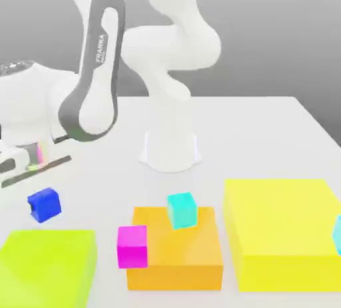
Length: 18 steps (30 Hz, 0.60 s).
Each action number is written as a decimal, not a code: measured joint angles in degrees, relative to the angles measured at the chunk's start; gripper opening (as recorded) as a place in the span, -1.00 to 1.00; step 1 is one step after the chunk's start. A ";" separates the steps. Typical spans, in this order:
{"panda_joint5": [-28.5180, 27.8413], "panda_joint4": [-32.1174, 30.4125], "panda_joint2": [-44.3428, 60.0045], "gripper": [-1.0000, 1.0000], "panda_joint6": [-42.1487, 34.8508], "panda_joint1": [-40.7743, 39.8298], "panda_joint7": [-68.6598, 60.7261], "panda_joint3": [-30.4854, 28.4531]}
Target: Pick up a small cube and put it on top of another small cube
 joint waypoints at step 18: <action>-3.15 3.06 -3.08 -1.00 10.53 11.12 -2.53 10.53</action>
